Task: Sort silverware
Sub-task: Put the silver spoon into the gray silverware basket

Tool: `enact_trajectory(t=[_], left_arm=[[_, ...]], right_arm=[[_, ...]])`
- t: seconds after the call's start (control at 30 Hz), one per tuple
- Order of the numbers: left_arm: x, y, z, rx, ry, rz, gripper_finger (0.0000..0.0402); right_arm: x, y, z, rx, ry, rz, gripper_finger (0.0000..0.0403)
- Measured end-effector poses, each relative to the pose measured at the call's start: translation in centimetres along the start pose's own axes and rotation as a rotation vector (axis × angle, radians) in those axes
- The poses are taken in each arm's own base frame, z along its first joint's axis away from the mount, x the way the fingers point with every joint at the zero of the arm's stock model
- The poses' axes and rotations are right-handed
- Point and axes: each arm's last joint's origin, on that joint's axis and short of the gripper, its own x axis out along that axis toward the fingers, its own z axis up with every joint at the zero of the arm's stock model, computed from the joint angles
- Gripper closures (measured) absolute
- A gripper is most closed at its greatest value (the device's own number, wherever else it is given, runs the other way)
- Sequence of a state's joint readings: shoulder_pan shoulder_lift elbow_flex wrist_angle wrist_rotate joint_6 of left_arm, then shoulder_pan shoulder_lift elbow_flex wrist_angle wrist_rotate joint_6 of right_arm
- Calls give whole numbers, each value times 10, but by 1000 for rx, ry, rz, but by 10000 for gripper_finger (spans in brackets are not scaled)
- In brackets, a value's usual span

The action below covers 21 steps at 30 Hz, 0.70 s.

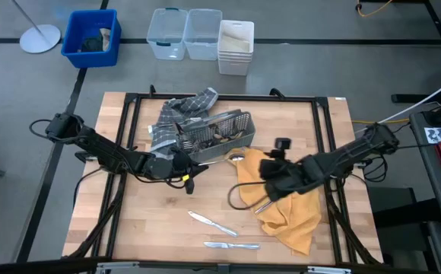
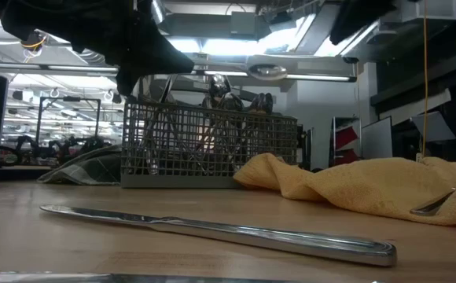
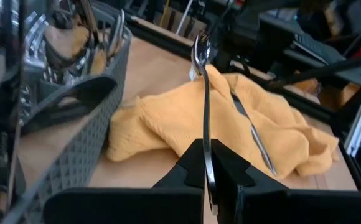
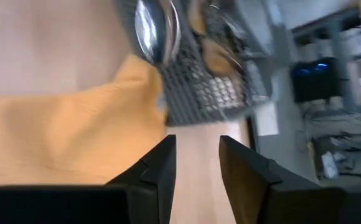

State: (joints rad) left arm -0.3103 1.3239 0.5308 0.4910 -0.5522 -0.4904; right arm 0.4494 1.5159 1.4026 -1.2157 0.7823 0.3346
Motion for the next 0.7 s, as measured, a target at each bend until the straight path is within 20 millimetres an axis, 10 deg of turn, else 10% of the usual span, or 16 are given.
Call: enact_trajectory(t=[0.33,0.7], left_arm=[[2,2,12,16,-116,35,401],[5,5,27,59,-226,34,401]], right_arm=[[32,10,-88,478,-208,-65,281],[78,24,-101,906,-745,162,281]])
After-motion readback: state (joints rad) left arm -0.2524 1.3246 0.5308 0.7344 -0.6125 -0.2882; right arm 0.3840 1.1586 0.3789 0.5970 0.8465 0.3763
